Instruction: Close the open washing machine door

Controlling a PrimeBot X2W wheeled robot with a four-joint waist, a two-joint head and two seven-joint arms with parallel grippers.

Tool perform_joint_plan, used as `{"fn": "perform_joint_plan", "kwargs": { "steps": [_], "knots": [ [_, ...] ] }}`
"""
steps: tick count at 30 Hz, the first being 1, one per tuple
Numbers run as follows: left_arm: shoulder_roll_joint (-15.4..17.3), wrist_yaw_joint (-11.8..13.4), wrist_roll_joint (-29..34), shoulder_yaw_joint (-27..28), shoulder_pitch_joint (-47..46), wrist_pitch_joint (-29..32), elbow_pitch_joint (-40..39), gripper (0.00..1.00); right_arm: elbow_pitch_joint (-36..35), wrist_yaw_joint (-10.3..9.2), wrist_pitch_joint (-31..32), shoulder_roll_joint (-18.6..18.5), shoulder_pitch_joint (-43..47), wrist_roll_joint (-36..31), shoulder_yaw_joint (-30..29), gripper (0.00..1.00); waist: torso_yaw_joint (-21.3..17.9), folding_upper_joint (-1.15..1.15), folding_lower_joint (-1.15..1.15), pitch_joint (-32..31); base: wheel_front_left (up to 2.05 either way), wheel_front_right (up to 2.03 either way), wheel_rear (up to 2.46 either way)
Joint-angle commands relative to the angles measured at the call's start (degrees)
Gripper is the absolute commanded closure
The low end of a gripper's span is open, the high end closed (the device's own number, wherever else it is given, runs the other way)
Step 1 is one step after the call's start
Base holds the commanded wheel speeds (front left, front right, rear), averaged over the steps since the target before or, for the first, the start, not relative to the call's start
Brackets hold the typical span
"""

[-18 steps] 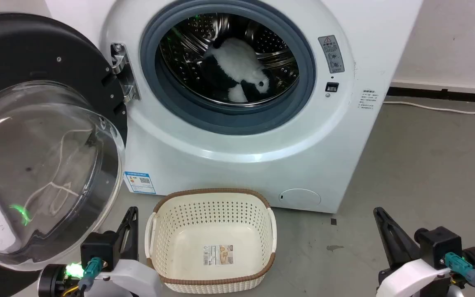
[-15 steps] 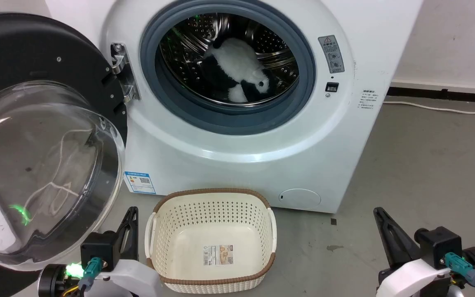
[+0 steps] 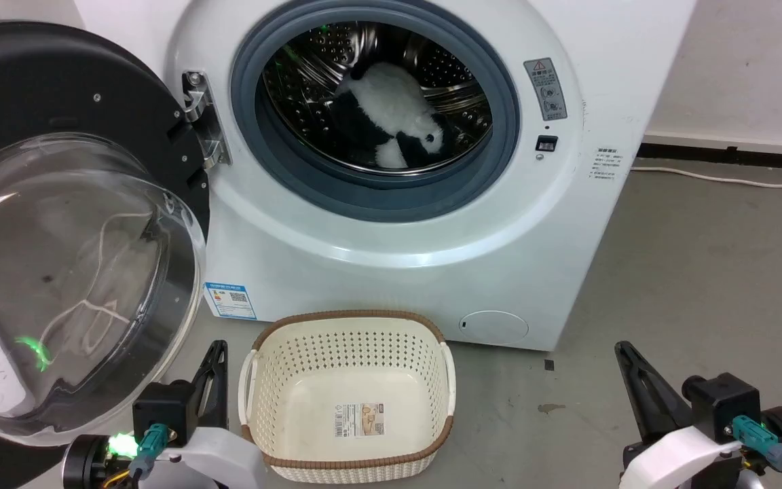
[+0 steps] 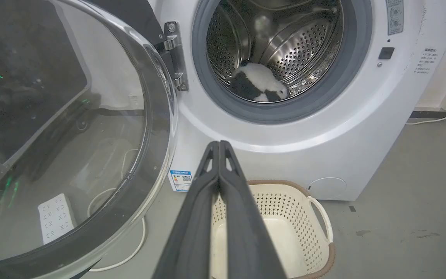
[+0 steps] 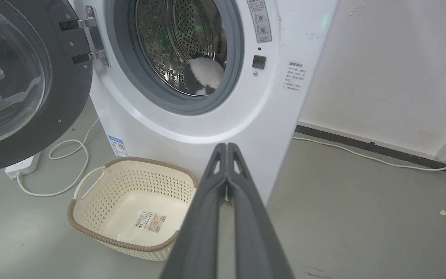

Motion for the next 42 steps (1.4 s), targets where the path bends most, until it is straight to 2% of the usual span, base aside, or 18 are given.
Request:
{"fn": "perform_joint_plan", "kwargs": {
  "steps": [1,27,28,42],
  "knots": [
    [0.0,0.2,0.1,0.1,-0.5,0.0,-0.2,1.0,-0.3,0.05,0.0,0.2,-0.8,-0.3,-0.1,1.0,0.0,0.0,0.0,0.0,0.0,0.0,0.0],
    [0.0,0.2,0.1,0.1,-0.5,0.0,-0.2,1.0,-0.3,0.05,0.0,0.2,-0.8,-0.3,-0.1,1.0,0.0,0.0,0.0,0.0,0.0,0.0,0.0],
    [0.0,0.0,0.0,0.0,0.0,0.0,0.0,0.0,0.0,0.0,0.0,0.0,0.0,0.0,0.0,0.0,0.0,0.0,0.0,0.0,0.0,0.0,0.0],
    [0.1,0.2,0.0,-0.5,-0.1,-1.2,-0.1,0.0,0.2,0.0,-1.2,0.0,0.1,0.8,-0.5,0.0,0.1,0.0,0.0,0.1,0.0,0.0,0.0]
  ]
}}
